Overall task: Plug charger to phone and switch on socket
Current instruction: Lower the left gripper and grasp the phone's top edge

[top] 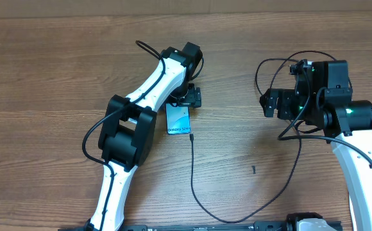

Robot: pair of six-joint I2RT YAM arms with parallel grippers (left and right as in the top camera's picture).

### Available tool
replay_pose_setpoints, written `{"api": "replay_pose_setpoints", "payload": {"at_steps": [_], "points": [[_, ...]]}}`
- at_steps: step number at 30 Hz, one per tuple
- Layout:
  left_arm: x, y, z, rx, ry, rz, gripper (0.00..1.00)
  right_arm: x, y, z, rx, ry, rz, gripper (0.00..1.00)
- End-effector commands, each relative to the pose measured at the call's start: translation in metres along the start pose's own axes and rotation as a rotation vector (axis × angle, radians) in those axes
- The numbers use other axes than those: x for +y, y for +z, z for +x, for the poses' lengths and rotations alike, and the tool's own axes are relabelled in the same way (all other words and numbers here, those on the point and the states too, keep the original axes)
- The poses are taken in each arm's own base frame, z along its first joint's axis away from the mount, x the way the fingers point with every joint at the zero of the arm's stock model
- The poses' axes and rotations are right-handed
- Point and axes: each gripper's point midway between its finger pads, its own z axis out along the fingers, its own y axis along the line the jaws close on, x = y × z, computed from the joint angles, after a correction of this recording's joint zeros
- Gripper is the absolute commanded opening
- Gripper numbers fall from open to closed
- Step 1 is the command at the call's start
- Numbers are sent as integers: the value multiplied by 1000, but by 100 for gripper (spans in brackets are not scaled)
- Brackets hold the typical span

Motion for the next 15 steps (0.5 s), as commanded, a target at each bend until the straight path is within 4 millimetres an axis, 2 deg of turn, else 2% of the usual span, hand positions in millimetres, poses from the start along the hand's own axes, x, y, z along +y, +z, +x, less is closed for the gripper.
{"api": "replay_pose_setpoints", "payload": {"at_steps": [1, 11, 15], "points": [[9, 32, 18, 83, 15, -47, 100, 1, -7, -10, -34, -2, -1, 100], [13, 45, 33, 132, 12, -52, 100, 1, -7, -10, -34, -2, -1, 100], [12, 46, 35, 139, 11, -46, 95, 1, -7, -10, -34, -2, -1, 100]]}}
